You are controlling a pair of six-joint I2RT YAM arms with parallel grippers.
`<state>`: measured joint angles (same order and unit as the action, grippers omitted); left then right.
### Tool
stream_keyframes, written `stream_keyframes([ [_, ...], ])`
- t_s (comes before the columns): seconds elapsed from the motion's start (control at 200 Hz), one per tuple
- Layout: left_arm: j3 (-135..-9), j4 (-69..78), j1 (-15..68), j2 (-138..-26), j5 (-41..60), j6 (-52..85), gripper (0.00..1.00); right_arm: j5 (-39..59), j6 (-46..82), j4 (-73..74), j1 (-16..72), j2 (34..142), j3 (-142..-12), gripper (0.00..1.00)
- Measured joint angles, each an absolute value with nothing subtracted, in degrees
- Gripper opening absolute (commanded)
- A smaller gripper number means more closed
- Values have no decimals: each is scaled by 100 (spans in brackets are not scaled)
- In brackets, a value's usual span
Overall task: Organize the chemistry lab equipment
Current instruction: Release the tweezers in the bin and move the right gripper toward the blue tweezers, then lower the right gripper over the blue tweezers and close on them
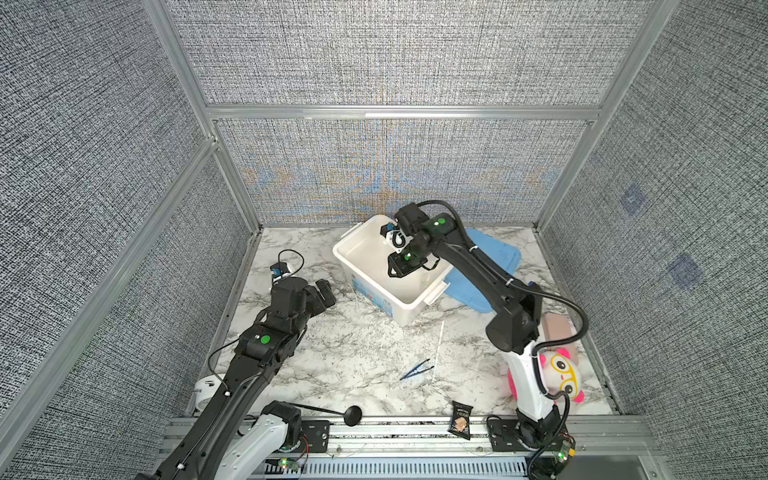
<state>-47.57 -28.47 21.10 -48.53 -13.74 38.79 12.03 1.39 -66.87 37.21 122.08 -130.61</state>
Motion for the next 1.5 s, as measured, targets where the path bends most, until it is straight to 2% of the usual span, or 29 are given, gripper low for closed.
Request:
stream_keyframes([
  [0.17, -4873, -3190, 2040, -4792, -1619, 3673, 99, 1076, 217, -6071, 3900, 10676, -11928, 36],
  [0.34, -4995, -3395, 1715, -4851, -1658, 3614, 99, 928, -255, -4939, 4466, 8989, -9931, 39],
  [0.495, -4866, -3389, 1188, -4919, -1288, 3607, 99, 958, -1297, -3756, 5002, 7756, -7992, 42],
  [0.6, -4724, -3312, 864, -5124, -880, 3669, 99, 1581, -2252, -3262, 5273, 7343, -6899, 46],
  [0.735, -4390, -3210, 508, -5192, -281, 3870, 99, 2628, -3701, -3420, 5349, 7579, -6287, 49],
  [0.84, -4191, -3039, 279, -5179, 91, 4058, 99, 2788, -4451, -3697, 5441, 8055, -6265, 51],
  [0.965, -4101, -2851, 43, -5264, 637, 4259, 99, 2379, -5017, -4091, 5459, 8722, -6320, 53],
  [1.191, -4069, -2707, -71, -5269, 1002, 4418, 99, 1756, -5310, -4724, 5472, 9688, -6519, 60],
  [1.501, -3854, -2373, -172, -5315, 1343, 4681, 99, 685, -5312, -4792, 5546, 10171, -6460, 59],
])
